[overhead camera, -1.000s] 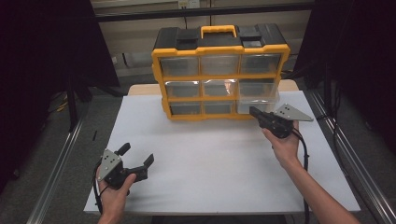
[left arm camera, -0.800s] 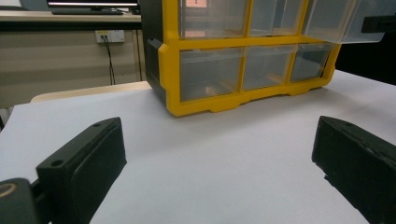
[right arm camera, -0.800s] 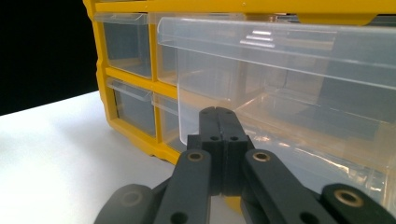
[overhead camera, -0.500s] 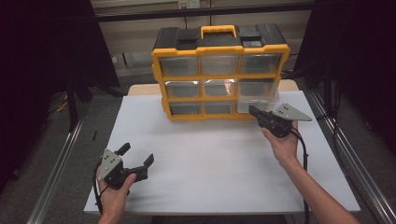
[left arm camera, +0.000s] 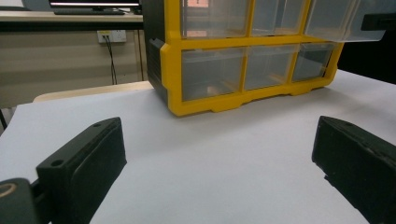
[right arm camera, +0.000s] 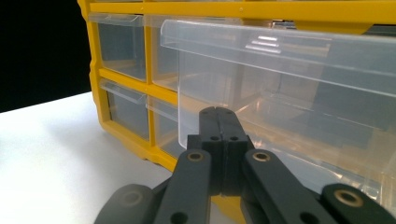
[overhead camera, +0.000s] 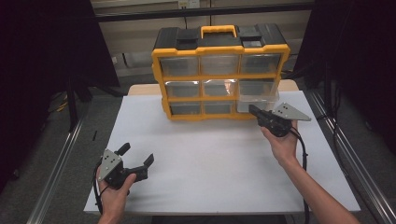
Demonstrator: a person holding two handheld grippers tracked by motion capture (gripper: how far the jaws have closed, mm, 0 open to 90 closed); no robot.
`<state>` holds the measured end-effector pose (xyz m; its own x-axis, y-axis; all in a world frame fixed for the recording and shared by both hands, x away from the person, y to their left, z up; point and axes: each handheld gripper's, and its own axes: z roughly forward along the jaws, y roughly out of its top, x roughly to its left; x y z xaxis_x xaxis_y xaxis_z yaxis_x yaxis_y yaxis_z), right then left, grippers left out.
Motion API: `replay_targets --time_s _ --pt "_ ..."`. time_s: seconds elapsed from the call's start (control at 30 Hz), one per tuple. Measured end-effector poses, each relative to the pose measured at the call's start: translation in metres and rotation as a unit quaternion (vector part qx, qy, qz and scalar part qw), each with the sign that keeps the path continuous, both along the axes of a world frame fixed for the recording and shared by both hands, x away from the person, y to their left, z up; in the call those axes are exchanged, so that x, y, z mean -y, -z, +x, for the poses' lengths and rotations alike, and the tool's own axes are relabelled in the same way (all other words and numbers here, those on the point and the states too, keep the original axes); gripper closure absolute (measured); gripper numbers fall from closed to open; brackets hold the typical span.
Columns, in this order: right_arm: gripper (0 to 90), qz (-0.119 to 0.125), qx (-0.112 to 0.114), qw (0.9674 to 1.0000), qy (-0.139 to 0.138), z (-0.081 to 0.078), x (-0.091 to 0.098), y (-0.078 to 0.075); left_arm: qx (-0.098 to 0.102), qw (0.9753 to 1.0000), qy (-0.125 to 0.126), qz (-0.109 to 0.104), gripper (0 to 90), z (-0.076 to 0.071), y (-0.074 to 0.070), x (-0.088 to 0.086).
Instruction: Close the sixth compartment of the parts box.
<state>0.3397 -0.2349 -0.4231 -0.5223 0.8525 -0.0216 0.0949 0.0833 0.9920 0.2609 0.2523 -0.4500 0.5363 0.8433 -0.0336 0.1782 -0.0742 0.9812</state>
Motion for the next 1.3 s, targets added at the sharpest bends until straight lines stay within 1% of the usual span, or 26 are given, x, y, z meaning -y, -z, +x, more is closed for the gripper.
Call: replay_targets --time_s 0.13,0.2,0.27,0.3,0.33,0.37,0.43,0.57,0.6,0.7,0.73,0.77,0.8,0.83,0.87,0.9,0.93,0.97,1.0,1.03,1.07,1.2,1.23,1.3 --pt "90.0 0.003 0.001 1.0 0.005 0.001 0.0 0.0 -0.001 1.0 0.0 -0.001 2.9 0.0 0.0 0.0" --pt "90.0 0.008 -0.001 0.9999 0.007 0.003 0.001 0.0 -0.001 1.0 0.003 0.005 2.9 0.0 0.0 0.0" --pt "90.0 0.015 0.001 0.9998 0.011 0.005 0.003 0.0 -0.001 1.0 0.004 0.005 2.9 0.0 0.0 0.0" --pt "90.0 0.015 0.001 0.9998 0.011 0.005 0.003 0.0 0.0 1.0 0.002 -0.003 2.9 0.0 0.0 0.001" --pt "90.0 0.013 -0.002 0.9999 0.009 0.006 0.003 0.0 0.002 1.0 0.0 0.0 2.9 0.0 0.0 0.001" --pt "90.0 0.014 -0.002 0.9999 0.007 0.006 0.002 0.0 -0.001 1.0 0.005 -0.004 2.9 0.0 0.0 0.001" --pt "90.0 0.015 -0.002 0.9998 0.009 0.006 0.001 -0.001 0.0 1.0 0.002 0.0 2.9 0.0 0.0 0.0" --pt "90.0 0.017 0.0 0.9998 0.007 0.007 -0.001 -0.002 0.0 1.0 0.004 -0.003 2.9 0.0 0.0 0.001" --pt "90.0 0.018 0.001 0.9998 0.007 0.008 -0.001 -0.002 0.002 1.0 -0.001 0.001 2.9 0.0 0.0 0.001" --pt "90.0 0.019 0.001 0.9998 0.007 0.009 -0.002 -0.003 0.004 1.0 0.0 0.004 2.9 0.0 0.0 0.001" --pt "90.0 0.018 0.002 0.9998 0.011 0.01 -0.003 -0.003 0.003 1.0 0.002 0.001 2.9 0.0 0.0 0.001" --pt "90.0 0.021 0.003 0.9997 0.01 0.011 -0.003 -0.003 0.001 1.0 0.004 0.008 2.9 0.0 0.0 0.001" --pt "90.0 0.023 0.002 0.9997 0.01 0.012 -0.003 -0.003 0.001 1.0 0.004 0.008 2.9 0.0 0.0 0.001" --pt "90.0 0.023 0.002 0.9997 0.01 0.012 -0.003 -0.003 0.003 1.0 0.004 0.0 2.9 0.0 0.0 0.001" --pt "90.0 0.023 0.0 0.9997 0.011 0.012 -0.003 -0.003 0.002 1.0 0.002 0.001 2.9 0.0 0.0 0.001" --pt "90.0 0.023 0.001 0.9997 0.01 0.013 -0.004 -0.002 0.006 1.0 -0.001 0.006 2.9 0.0 0.0 0.001" --pt "90.0 0.023 0.003 0.9997 0.011 0.013 -0.005 -0.002 0.004 0.9999 0.001 0.013 2.9 0.0 0.0 0.0" --pt "90.0 0.025 0.004 0.9996 0.012 0.014 -0.005 -0.003 0.004 0.9999 0.001 0.013 2.9 0.0 0.0 0.0" --pt "90.0 0.026 0.001 0.9996 0.012 0.014 -0.005 -0.003 0.004 0.9999 0.001 0.011 2.9 0.0 0.0 0.0" --pt "90.0 0.027 0.004 0.9996 0.009 0.015 -0.005 -0.002 0.002 1.0 0.003 0.007 2.9 0.0 0.0 0.0" --pt "90.0 0.024 0.001 0.9996 0.012 0.015 -0.005 -0.002 0.002 1.0 0.003 0.007 2.9 0.0 0.0 0.001" --pt "90.0 0.027 0.001 0.9996 0.013 0.016 -0.005 -0.002 0.0 1.0 0.004 0.003 2.9 0.001 0.001 0.001" --pt "90.0 0.027 0.001 0.9995 0.013 0.017 -0.005 -0.002 -0.001 1.0 0.003 -0.001 2.9 0.001 0.001 0.002" --pt "90.0 0.029 -0.001 0.9995 0.015 0.018 -0.005 -0.002 -0.001 1.0 0.003 0.0 2.9 0.001 0.001 0.002"
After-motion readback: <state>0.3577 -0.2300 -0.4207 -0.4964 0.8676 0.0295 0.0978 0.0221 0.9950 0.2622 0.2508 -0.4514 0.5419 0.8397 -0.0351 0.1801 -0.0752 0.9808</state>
